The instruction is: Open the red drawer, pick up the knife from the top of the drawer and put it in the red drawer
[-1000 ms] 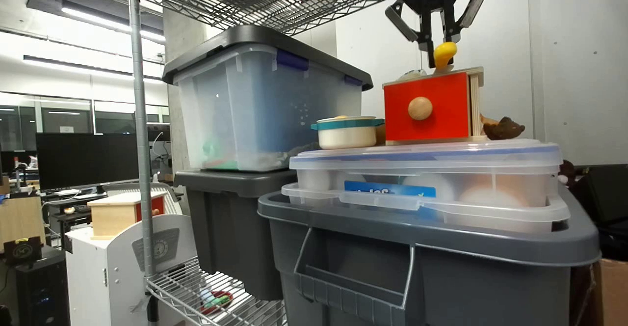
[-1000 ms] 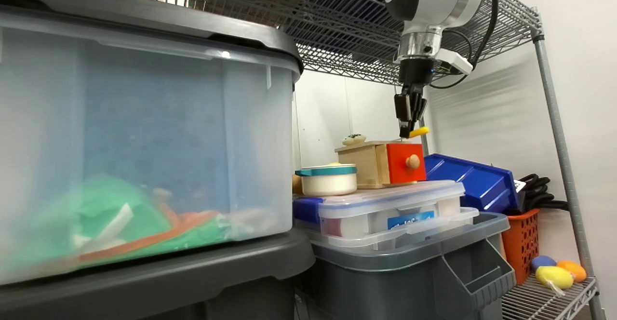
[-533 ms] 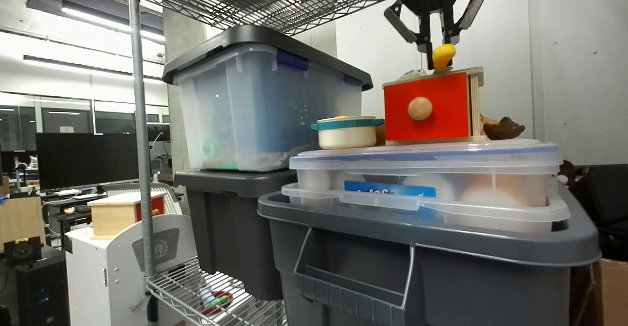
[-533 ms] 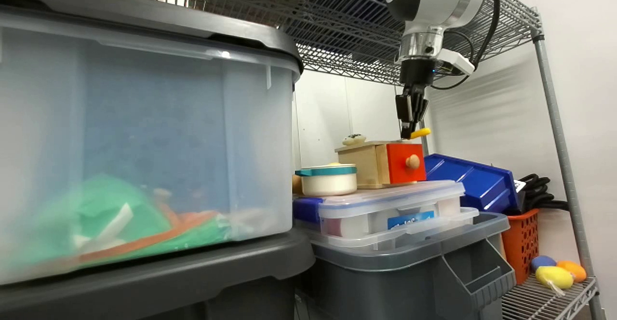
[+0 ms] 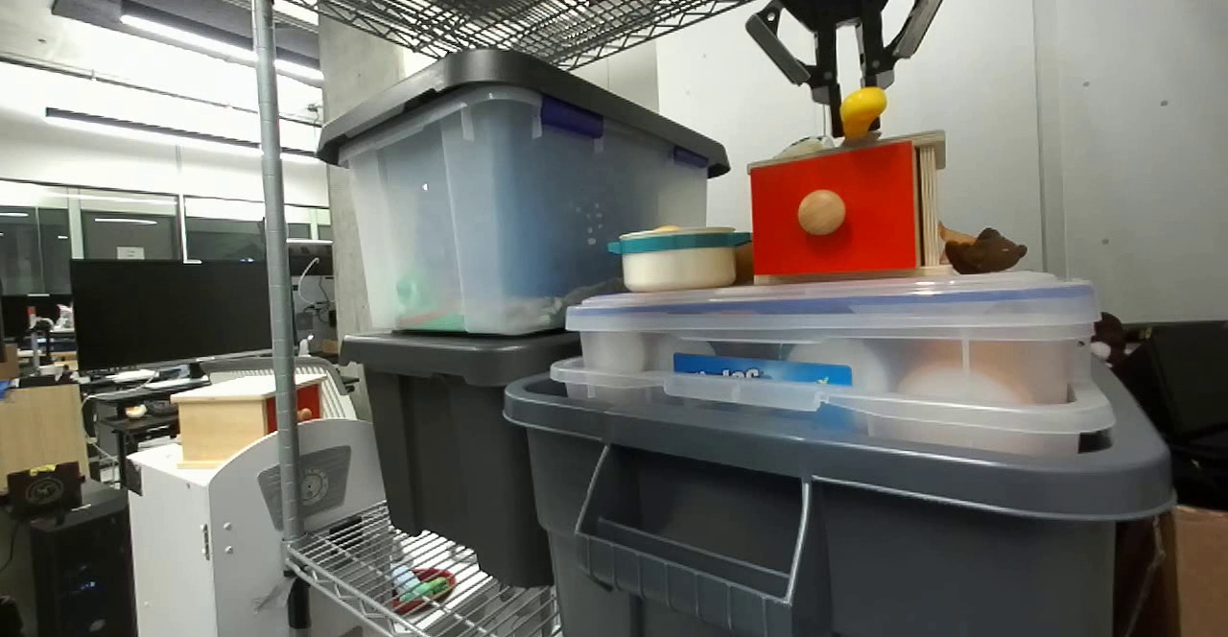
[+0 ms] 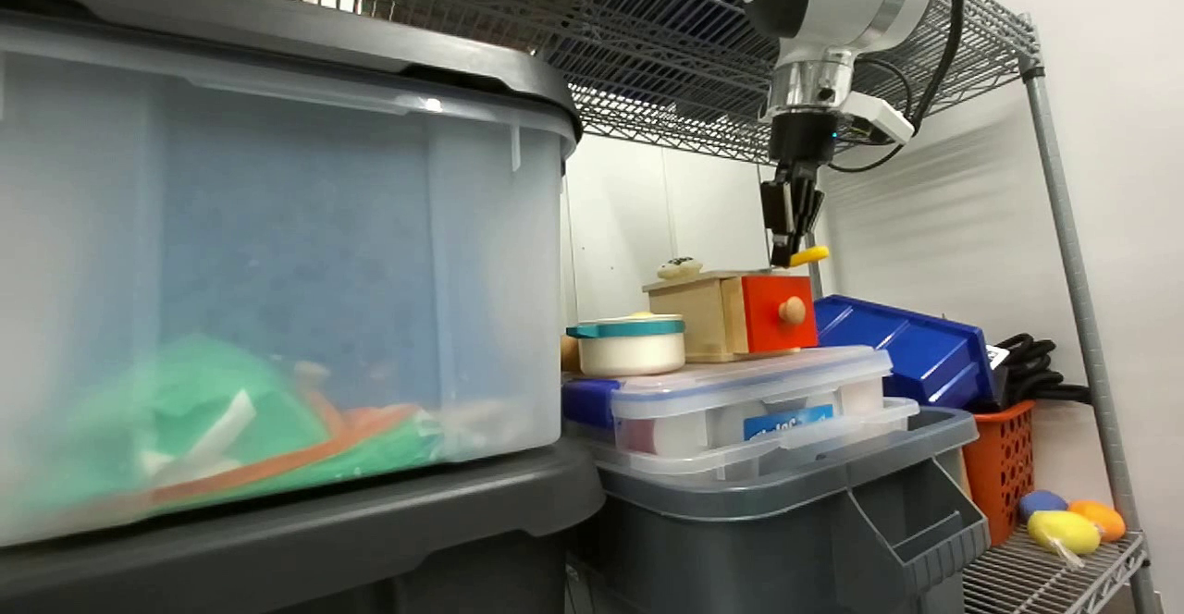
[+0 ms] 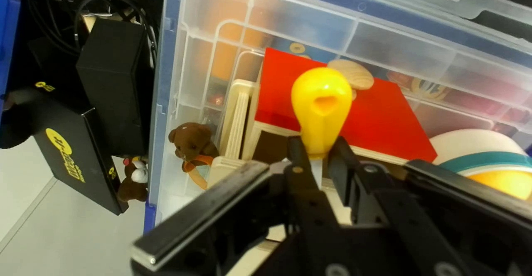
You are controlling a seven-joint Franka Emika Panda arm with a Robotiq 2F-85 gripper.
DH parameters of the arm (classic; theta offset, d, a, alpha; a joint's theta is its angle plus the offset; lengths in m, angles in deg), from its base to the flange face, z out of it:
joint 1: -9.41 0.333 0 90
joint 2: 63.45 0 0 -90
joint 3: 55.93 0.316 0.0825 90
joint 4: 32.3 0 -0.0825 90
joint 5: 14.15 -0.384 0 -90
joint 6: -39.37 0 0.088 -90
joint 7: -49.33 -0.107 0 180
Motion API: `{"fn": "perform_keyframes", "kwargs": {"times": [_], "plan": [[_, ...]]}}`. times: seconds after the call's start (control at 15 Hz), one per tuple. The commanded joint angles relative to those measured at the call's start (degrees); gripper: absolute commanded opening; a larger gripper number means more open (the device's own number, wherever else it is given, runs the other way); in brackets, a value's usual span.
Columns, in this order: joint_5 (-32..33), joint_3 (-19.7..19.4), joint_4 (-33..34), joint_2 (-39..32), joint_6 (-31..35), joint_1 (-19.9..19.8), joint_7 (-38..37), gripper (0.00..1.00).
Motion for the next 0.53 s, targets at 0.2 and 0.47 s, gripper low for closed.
{"fn": "perform_keyframes", "kwargs": {"times": [0.2, 0.47], "plan": [[-1.54, -0.51, -2.84, 2.11, -0.41, 0.26, 1.85, 0.05], [-1.62, -0.60, -3.94, 2.92, -0.30, 0.28, 2.03, 0.05]]}}
